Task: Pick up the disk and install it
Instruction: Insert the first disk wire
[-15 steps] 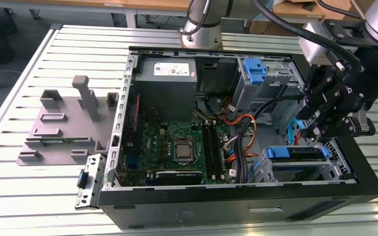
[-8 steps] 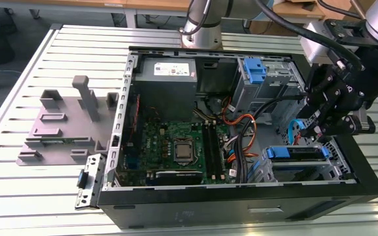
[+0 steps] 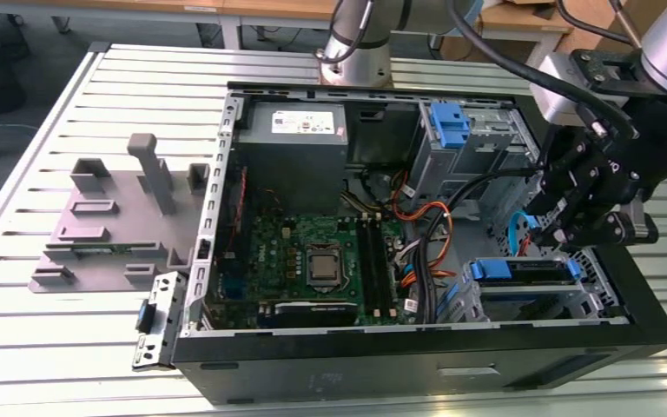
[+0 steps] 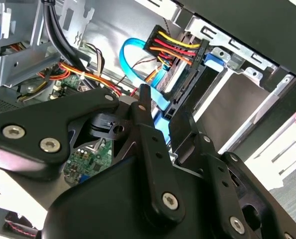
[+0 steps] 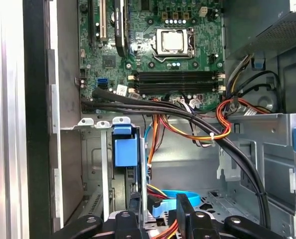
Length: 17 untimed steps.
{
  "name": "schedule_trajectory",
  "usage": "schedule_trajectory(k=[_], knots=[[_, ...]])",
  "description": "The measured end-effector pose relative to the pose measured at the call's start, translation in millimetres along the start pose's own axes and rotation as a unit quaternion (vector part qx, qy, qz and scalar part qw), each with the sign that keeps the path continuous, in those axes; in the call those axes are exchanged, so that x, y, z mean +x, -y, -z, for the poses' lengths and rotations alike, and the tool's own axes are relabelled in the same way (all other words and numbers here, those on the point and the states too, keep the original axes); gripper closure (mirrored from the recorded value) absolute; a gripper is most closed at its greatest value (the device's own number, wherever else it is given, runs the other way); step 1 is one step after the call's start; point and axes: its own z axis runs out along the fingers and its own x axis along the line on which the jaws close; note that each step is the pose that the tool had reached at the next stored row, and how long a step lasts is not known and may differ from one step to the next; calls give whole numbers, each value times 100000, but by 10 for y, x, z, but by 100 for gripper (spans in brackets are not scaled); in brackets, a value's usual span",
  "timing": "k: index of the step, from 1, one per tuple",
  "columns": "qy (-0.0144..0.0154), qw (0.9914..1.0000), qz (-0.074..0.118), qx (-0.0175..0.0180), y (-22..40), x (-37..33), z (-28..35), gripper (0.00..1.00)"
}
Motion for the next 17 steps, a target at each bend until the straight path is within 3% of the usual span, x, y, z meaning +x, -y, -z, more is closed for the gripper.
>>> schedule_trajectory(k=[5,11,17], knots=[[-28,100000,0,3,3,36,-39,58],[-464,99999,-8,25,4,45,-57,58],[-474,99999,-7,25,5,45,-59,58]])
